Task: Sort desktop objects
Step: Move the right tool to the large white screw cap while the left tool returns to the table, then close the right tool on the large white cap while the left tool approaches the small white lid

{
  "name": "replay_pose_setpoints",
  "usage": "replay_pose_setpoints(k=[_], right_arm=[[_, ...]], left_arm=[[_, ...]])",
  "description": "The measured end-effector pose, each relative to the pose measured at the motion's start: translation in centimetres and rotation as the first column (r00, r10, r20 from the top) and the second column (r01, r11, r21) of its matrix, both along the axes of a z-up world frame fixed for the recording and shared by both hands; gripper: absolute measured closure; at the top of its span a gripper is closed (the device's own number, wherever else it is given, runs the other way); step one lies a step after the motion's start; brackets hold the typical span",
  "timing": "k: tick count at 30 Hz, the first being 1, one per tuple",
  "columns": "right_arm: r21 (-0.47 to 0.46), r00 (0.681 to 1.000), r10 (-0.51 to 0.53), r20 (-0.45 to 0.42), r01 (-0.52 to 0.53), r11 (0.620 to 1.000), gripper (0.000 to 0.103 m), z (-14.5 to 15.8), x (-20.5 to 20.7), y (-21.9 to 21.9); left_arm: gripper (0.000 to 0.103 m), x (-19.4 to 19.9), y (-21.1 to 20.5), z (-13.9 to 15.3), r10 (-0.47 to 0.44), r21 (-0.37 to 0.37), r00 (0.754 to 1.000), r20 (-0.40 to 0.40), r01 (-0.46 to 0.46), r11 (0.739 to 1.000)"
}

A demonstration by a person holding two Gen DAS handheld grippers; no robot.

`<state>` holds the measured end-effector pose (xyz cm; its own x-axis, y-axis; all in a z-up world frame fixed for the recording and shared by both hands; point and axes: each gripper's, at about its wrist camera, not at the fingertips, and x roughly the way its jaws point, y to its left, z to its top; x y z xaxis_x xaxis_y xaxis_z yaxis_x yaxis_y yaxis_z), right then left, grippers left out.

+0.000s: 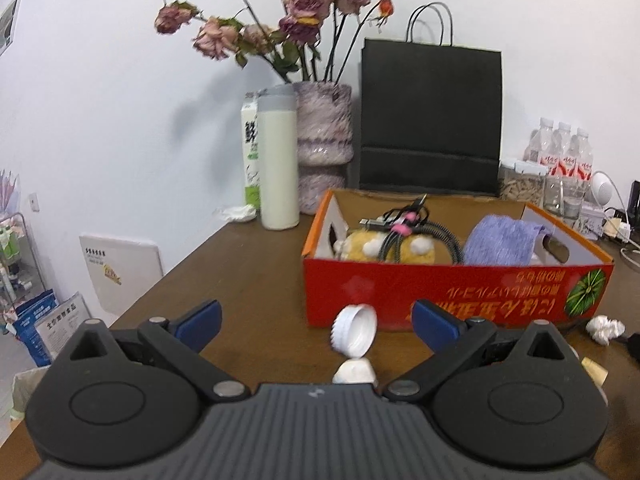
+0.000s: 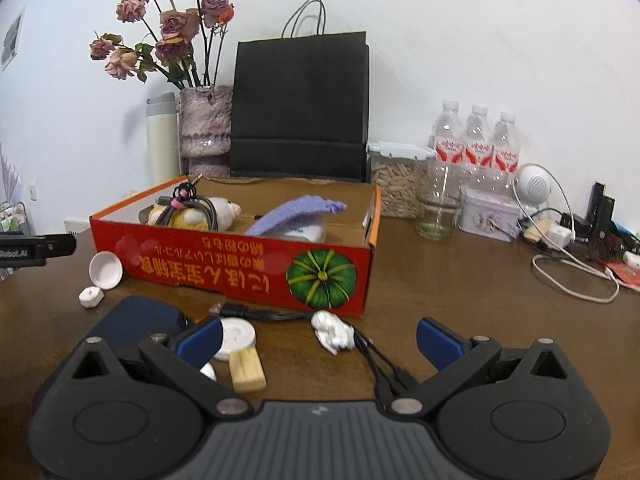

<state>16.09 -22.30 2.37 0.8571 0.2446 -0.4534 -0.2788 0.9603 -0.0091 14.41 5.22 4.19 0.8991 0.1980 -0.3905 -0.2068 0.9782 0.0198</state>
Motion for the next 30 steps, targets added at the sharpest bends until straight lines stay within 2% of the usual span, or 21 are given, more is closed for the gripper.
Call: replay_pose_setpoints(k=[9, 17, 24, 30], right_arm=[[-0.026, 0.998, 0.040, -0.046, -0.041, 0.999, 0.000, -1.3, -1.4, 0.6], [-0.033, 0.996, 0.064, -0.062, -0.066, 0.997, 0.000, -1.6, -1.9, 1.1], [-0.053, 0.989, 0.132, -0.062, -0.135, 0.989, 0.000, -1.4, -2.4, 2.4], [-0.054, 0.984, 0.166, -0.071, -0.170, 0.984, 0.014, -1.3, -2.7, 3.4]], left_arm=[[0.000, -1.8, 1.5, -1.7, -0.013, -0.007, 0.997, -0.082, 0.012, 1.000], [0.000, -1.6, 1.2, -2.1, -0.014, 0.009, 0.994, -0.107, 0.015, 1.000], [0.000, -1.6, 0.8, -2.3, -0.023, 0.027, 0.993, -0.117, 0.026, 0.999], [0.000, -1.6, 0.8, -2.3, -0.022, 0.026, 0.993, -0.119, 0.025, 0.999]])
